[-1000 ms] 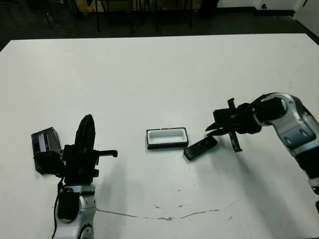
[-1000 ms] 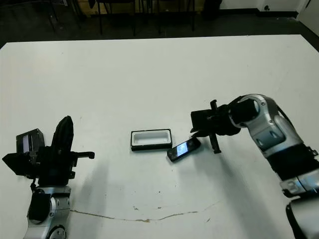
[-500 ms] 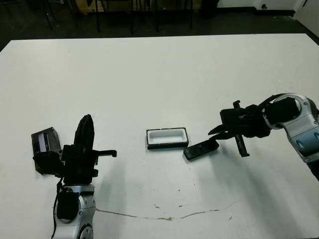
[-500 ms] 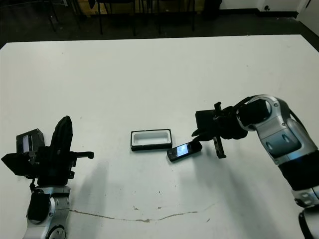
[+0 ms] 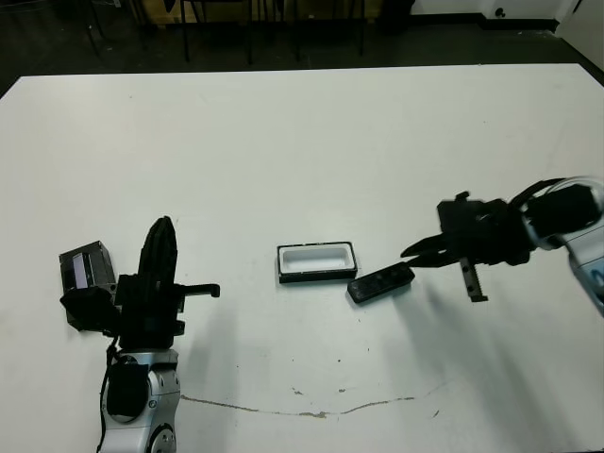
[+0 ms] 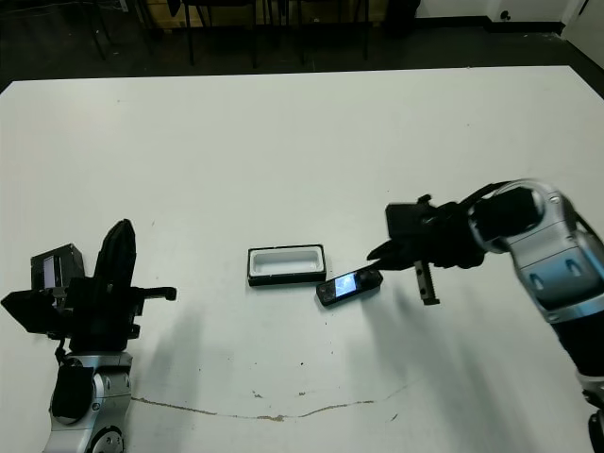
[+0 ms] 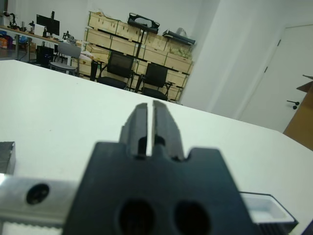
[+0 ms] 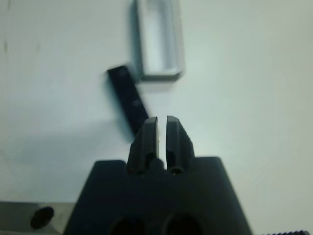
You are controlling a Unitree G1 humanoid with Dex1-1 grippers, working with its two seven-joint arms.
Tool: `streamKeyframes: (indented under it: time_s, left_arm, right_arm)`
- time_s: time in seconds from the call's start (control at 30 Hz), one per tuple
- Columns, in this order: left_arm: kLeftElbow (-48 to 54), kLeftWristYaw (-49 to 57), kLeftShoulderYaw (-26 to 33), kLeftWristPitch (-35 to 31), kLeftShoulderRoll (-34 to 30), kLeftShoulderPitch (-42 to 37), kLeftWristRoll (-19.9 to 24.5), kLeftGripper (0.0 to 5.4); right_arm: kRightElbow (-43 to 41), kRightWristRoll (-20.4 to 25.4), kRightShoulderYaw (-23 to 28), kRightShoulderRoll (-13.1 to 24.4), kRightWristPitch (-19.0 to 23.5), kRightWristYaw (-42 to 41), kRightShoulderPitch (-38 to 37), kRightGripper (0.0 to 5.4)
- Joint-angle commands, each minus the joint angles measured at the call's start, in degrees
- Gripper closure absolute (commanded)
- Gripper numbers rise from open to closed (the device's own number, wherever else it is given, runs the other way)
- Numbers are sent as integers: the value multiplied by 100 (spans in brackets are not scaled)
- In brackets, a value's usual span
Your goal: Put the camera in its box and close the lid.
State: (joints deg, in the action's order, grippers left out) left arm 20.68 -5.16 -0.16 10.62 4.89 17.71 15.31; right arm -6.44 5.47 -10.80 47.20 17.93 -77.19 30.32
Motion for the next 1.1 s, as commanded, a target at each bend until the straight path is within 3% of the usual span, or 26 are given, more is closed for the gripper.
streamKeyframes:
  time_s: [0.03,0.1,0.2,0.33,0.5,0.63,0.77,0.9,1.1]
  left_arm:
    - [-75,24,3,-119,-18,132,-19,539]
    - [-64,42,-8,-134,-22,133,-42,539]
    - [-83,-5,-9,-103,-29,136,5,539]
    - [-81,-4,-11,-79,-29,144,-1,540]
    - [-56,32,-13,-120,-27,155,-25,540]
    - [-47,32,-21,-144,-37,160,-29,540]
    - [-10,66,-29,-194,-23,167,-37,540]
    - [-43,13,-18,-143,-46,142,-19,540]
    - [-48,32,-9,-146,-47,125,-65,540]
  right_arm:
    - [95,433,498,38,231,184,187,540]
    - [221,603,557,25,362,182,294,540]
    - [74,433,294,212,616,143,433,540]
    - [196,349,-197,240,916,-163,642,495]
    - [1008,322,-553,-9,-169,-774,795,411]
    - [1317,188,-826,-103,-528,-1110,953,339]
    - [1856,260,-1035,-245,-508,-1480,1147,268]
    - [2240,375,-1386,-251,-842,-1531,1322,198]
    - [2437,254,-1692,-280,-945,-1531,1446,96]
